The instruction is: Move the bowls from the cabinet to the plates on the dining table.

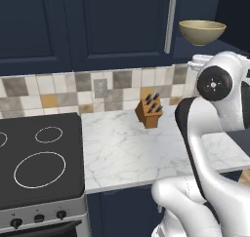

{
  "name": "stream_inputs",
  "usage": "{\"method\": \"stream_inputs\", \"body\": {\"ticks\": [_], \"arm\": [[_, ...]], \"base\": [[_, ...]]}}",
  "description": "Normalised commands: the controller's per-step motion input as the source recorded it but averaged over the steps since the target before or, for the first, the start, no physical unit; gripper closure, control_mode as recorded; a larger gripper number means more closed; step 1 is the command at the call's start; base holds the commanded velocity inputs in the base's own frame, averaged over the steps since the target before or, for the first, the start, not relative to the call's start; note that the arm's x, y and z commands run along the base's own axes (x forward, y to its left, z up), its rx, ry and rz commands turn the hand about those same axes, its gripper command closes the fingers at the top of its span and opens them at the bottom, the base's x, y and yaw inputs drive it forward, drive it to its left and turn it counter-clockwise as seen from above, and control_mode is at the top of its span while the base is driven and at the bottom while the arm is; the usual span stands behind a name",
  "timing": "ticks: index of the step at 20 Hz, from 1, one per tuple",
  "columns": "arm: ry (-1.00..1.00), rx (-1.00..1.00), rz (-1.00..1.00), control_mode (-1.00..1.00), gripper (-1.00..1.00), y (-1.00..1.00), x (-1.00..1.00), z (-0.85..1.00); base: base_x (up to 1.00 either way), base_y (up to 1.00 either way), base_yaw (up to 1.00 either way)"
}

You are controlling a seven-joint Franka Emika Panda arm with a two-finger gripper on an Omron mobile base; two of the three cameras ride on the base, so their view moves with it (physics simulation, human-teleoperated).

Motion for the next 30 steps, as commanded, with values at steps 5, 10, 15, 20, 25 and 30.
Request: {"method": "stream_inputs", "body": {"ticks": [5, 10, 15, 20, 25, 30], "arm": [[-0.02, 0.02, 0.33, -1.0, -1.0, 0.34, 0.15, 0.04], [-0.03, 0.01, 0.3, -1.0, -1.0, 0.31, 0.11, 0.09], [-0.02, 0.01, 0.21, -1.0, -1.0, 0.26, 0.08, 0.1], [-0.04, 0.0, 0.13, -1.0, -1.0, 0.19, 0.12, 0.06], [-0.03, 0.0, 0.11, -1.0, -1.0, 0.12, 0.16, 0.03], [0.0, 0.01, 0.07, -1.0, -1.0, 0.0, 0.27, 0.0]], "base": [[0.0, 0.0, 0.0], [0.0, 0.0, 0.0], [0.0, 0.0, 0.0], [0.0, 0.0, 0.0], [0.0, 0.0, 0.0], [0.0, 0.0, 0.0]]}}
